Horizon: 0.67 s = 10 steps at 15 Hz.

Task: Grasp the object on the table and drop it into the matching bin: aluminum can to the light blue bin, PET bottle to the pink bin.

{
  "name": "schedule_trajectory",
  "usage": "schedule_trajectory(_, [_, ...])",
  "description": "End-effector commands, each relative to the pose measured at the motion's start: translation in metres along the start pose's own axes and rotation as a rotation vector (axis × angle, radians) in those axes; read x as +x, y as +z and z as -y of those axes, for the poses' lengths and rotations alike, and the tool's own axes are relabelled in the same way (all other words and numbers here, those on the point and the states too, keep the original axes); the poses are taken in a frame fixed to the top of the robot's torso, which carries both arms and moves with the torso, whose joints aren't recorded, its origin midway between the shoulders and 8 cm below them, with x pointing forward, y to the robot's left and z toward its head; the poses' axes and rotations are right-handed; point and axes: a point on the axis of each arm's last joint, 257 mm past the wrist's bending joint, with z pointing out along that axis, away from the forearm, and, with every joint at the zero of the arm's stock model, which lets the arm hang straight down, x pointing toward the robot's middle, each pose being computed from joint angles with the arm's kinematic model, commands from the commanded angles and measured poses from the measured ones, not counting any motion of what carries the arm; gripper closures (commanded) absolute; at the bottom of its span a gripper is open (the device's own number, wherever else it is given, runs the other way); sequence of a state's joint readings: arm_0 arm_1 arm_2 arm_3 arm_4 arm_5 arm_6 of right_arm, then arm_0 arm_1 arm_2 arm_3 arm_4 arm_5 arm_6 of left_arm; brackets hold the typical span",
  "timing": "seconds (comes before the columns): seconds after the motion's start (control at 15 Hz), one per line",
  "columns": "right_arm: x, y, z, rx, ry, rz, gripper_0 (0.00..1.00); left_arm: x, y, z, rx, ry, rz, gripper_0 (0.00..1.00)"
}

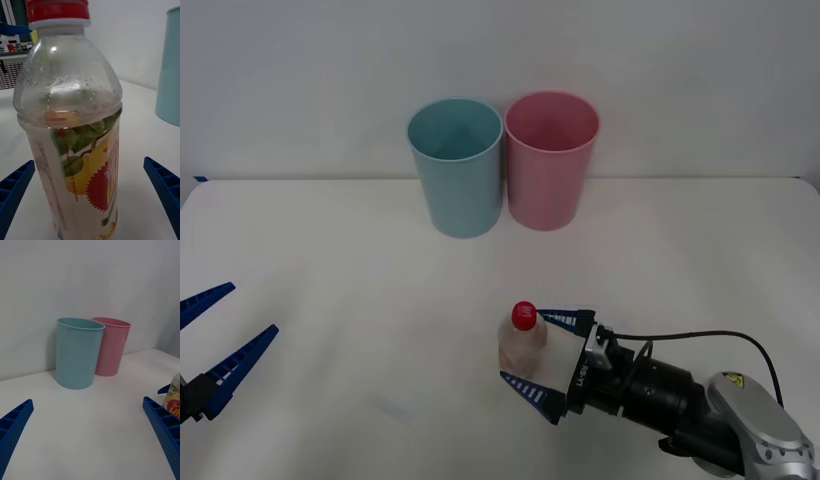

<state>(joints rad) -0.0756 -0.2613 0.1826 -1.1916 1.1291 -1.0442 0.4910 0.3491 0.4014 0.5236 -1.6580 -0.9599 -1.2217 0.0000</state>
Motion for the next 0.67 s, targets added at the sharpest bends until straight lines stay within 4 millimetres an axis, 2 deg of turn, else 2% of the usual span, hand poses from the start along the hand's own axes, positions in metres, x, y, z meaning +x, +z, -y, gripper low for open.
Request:
schedule_trajectory(0.07, [-0.0006,0.0079,-0.0014,0.003,-0.001,0.000,0.00,0.0000,0.0000,0.0000,0.000,0.000,0.000,0.00])
schedule_trajectory(0.33, [-0.0007,0.0095,-0.0015,0.004,-0.009,-0.001,0.02,0.0000,0.0000,0.0000,0.000,0.000,0.000,0.00])
schedule_trajectory(0.4, [-0.0008,0.0092,-0.0009,0.006,-0.011,0.000,0.72,0.0000,0.0000,0.0000,0.000,0.000,0.000,0.00])
schedule_trajectory(0.47, [-0.0013,0.0095,-0.0012,0.005,-0.009,0.002,0.99,0.0000,0.0000,0.0000,0.000,0.000,0.000,0.00])
schedule_trajectory(0.67, [-0.0019,0.0095,-0.0009,0.007,-0.007,0.004,1.00,0.0000,0.0000,0.0000,0.000,0.000,0.000,0.00])
